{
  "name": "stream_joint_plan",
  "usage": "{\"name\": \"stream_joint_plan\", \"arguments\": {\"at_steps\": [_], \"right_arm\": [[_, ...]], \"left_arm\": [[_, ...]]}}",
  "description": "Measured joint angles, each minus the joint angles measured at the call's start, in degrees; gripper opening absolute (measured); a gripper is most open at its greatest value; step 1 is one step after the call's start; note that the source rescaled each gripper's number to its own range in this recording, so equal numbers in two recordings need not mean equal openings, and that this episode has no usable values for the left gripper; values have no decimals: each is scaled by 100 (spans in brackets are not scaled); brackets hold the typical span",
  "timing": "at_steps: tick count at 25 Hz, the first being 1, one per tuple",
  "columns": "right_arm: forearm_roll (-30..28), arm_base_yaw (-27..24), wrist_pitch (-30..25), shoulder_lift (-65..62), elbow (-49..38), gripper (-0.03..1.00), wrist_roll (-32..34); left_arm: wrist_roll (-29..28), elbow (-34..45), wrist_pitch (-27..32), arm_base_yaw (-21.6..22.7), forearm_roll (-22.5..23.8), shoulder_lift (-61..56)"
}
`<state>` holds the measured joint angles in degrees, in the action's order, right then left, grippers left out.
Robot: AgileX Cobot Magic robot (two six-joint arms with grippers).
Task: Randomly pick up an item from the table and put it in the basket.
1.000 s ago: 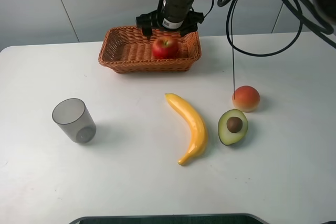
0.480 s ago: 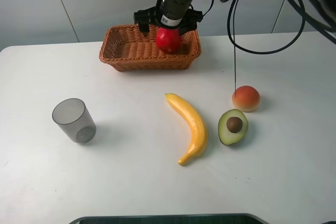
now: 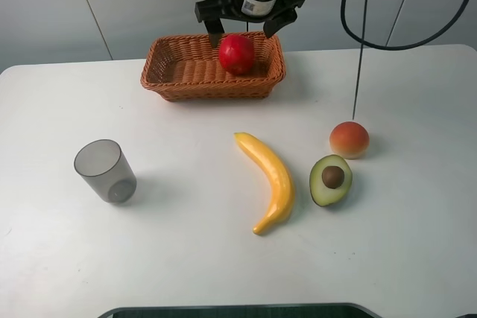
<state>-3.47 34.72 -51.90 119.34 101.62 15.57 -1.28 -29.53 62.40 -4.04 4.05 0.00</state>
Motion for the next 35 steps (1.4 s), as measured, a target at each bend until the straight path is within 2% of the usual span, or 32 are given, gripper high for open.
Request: {"name": "stream_joint_plan", "arguments": {"at_steps": [10,16,25,28,35], "right_arm": [[302,-825,-160,-1693,-2242,100,-324],[347,-1683,-151,-3018,-3711,100,-401],[315,-2843,-242,-5497,-5213,100,-866],[315,-3013,-286,-6470,-5571,100,-1042],[347,-3023,-542,-8796,-6285,100,-1223]], "left_arm": [[0,0,0,0,0,0],[0,0,0,0,0,0],[0,0,0,0,0,0],[0,0,0,0,0,0],[0,0,0,0,10,0]]}}
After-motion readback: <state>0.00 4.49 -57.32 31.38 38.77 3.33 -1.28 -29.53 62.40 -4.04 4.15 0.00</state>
